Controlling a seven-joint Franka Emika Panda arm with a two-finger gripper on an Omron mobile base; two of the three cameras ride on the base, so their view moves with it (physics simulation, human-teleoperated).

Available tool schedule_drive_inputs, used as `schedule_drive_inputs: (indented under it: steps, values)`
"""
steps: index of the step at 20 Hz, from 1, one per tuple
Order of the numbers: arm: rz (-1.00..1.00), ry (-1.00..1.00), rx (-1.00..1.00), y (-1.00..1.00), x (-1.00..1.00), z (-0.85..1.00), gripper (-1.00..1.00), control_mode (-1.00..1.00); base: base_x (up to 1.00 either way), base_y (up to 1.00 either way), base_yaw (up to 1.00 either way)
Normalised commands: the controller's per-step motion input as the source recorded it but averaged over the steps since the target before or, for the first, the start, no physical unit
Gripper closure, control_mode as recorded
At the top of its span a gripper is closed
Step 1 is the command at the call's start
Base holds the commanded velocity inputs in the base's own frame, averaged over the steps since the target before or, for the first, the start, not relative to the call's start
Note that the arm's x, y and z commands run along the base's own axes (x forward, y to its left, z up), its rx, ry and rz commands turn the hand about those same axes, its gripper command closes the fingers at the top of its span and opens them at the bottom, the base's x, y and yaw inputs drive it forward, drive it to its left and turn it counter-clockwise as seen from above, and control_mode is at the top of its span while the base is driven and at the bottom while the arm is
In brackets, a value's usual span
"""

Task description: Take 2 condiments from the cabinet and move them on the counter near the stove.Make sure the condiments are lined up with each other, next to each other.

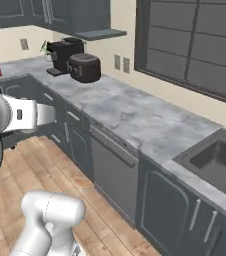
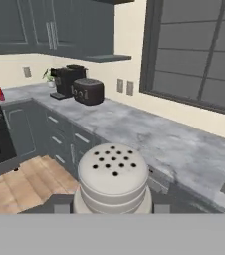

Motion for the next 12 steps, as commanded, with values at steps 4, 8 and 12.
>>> schedule_drive_inputs:
  steps: [4, 8, 12]
  values:
    - [0.0, 0.0, 0.0, 0.0, 0.0, 0.0, 1.0, 1.0, 0.0, 0.39, 0.68]
    - [0.0, 0.0, 0.0, 0.0, 0.0, 0.0, 1.0, 1.0, 0.3, 0.27, 0.56]
    - [0.0, 0.0, 0.0, 0.0, 0.0, 0.0, 1.0, 1.0, 0.53, 0.13, 0.38]
